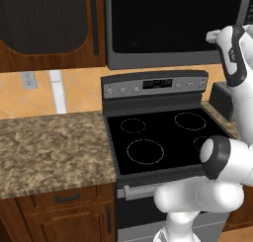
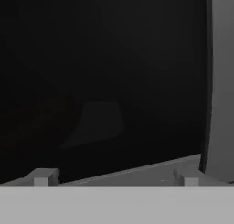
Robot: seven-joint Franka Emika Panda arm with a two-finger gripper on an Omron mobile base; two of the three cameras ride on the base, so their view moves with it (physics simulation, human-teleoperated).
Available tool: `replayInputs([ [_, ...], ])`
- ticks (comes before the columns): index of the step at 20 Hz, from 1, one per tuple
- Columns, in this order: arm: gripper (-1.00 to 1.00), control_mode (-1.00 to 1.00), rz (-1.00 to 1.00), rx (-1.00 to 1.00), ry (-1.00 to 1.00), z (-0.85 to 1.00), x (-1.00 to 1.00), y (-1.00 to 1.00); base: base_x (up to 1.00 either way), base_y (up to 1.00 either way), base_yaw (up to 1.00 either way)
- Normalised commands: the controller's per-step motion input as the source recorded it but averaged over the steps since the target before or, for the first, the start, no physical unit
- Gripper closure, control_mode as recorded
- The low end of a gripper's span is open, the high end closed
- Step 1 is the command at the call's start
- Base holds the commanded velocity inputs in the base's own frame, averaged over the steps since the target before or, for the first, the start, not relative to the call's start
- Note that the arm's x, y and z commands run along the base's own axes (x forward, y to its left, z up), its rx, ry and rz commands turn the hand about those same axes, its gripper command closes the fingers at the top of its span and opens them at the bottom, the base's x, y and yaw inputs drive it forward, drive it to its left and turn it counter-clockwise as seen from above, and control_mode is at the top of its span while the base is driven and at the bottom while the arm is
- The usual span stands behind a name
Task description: Open the microwave, place the bowl with waffle inside the microwave, then close the microwave door and turn it on.
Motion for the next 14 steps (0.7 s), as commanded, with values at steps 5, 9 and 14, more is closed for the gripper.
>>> replayInputs([
  [5,-1.00,-1.00,0.00,0.00,-0.02,0.04,-0.76,-0.10,0.00,0.00,0.00],
  [9,-1.00,-1.00,-0.06,-0.01,0.00,0.00,-0.19,-0.51,0.00,0.00,0.00],
  [14,-1.00,-1.00,-0.08,-0.09,0.00,0.00,-0.02,-0.49,0.00,0.00,0.00],
])
